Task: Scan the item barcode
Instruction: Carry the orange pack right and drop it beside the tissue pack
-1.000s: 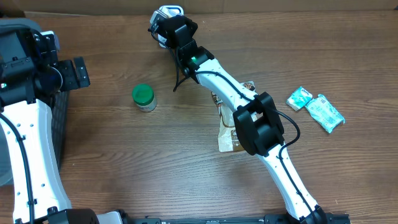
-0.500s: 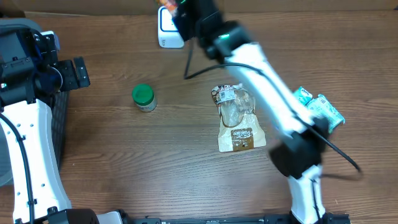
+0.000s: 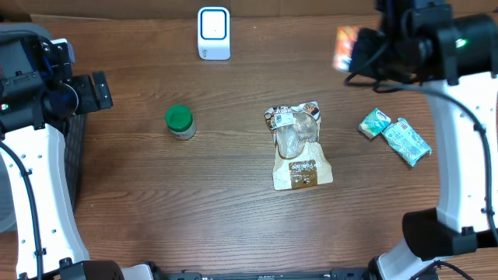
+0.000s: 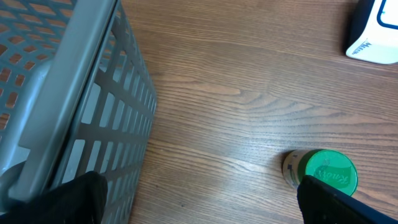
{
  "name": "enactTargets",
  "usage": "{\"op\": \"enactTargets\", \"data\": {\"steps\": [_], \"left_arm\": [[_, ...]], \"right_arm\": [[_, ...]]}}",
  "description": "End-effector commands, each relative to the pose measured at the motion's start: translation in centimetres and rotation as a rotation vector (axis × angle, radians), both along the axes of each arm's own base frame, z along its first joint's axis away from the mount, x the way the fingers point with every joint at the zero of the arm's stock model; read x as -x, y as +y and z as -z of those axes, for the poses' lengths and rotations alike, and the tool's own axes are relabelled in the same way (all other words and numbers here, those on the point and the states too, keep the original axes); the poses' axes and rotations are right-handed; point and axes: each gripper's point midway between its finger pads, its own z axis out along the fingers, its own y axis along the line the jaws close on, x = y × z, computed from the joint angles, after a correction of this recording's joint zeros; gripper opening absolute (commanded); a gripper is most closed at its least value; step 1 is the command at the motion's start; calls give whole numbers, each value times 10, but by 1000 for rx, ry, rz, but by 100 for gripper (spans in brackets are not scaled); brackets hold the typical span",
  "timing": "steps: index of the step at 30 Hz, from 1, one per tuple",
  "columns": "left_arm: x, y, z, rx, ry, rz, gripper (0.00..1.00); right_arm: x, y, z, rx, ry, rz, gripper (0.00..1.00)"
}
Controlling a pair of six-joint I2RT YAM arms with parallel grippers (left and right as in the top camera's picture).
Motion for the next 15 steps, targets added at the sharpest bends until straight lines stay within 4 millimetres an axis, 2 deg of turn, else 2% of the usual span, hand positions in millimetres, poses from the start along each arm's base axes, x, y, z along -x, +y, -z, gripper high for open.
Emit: {"op": "enactTargets", "data": {"steps": [1, 10, 13, 15], "left_arm": [[-2, 0, -2, -3, -5, 16, 99], [-2, 0, -2, -3, -5, 16, 100], [-2, 0, -2, -3, -5, 16, 100], [-2, 0, -2, -3, -5, 16, 100]], "right_arm": [[1, -30, 35, -4, 121, 118, 4], [4, -77, 145, -11, 315, 283, 4], [10, -96, 185, -19, 355, 341, 4], [14, -108, 202, -27, 364, 382, 4]]}}
